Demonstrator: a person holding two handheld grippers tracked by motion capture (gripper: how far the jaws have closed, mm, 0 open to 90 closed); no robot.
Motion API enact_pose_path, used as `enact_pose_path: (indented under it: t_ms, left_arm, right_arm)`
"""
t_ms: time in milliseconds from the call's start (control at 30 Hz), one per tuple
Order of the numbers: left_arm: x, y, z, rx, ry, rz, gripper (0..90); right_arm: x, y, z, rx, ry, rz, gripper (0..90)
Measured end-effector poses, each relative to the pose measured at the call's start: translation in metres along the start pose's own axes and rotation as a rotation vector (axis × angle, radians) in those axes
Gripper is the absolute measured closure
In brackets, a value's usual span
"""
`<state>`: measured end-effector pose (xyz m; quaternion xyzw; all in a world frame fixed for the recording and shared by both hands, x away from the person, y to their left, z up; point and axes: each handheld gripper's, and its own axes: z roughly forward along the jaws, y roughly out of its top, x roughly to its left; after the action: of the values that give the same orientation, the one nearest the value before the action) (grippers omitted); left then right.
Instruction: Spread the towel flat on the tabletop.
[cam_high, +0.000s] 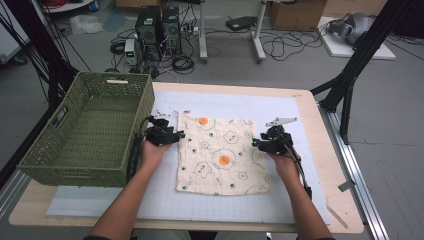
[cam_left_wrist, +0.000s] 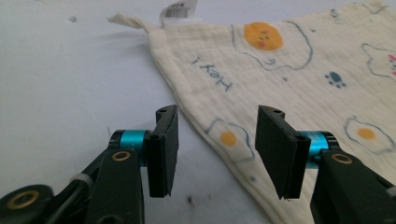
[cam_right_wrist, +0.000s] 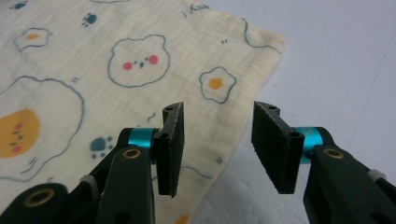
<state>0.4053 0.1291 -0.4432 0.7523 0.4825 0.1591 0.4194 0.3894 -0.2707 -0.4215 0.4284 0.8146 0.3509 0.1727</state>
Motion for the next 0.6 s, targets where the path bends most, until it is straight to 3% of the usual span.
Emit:
enact_pose_path:
  t_ms: [67, 167, 267, 367, 400, 433, 500, 533, 567, 600]
  left_arm:
    - [-0.006, -0.003, -0.005, 0.042, -0.036, 0.01, 49.7]
    - [-0.018, -0.01, -0.016, -0.009, -0.064, 0.049, 56.1]
    - [-0.026, -0.017, -0.02, 0.025, -0.083, 0.081, 59.9]
    - [-0.032, -0.025, -0.022, 0.049, -0.077, 0.11, 61.1]
    - [-0.035, -0.027, -0.021, 0.074, -0.063, 0.15, 62.6]
    - [-0.04, -0.028, -0.022, 0.063, -0.037, 0.208, 63.7]
    - [-0.048, -0.03, -0.022, 0.058, -0.025, 0.261, 78.2]
    - [-0.051, -0.03, -0.022, 0.06, -0.011, 0.285, 82.5]
    - [-0.053, -0.03, -0.022, 0.063, 0.003, 0.305, 85.8]
    - [-0.052, -0.03, -0.023, 0.066, 0.01, 0.301, 86.4]
  right_arm:
    - [0.004, -0.001, -0.006, -0.018, -0.002, -0.012, 53.2]
    - [0.009, -0.009, -0.013, -0.035, -0.007, -0.015, 51.7]
    - [0.01, -0.02, -0.018, -0.037, 0.008, 0.009, 53.1]
    - [0.013, -0.03, -0.021, -0.015, 0.029, 0.015, 55.0]
    - [0.016, -0.034, -0.021, -0.022, 0.033, 0.01, 55.9]
    - [0.018, -0.036, -0.021, -0.015, 0.039, 0.009, 56.4]
    - [0.021, -0.042, -0.017, 0.011, 0.049, -0.008, 58.7]
    - [0.022, -0.043, -0.015, 0.037, 0.05, -0.011, 57.8]
    - [0.023, -0.043, -0.015, 0.025, 0.047, -0.013, 55.7]
    - [0.022, -0.043, -0.015, 0.028, 0.045, -0.008, 52.2]
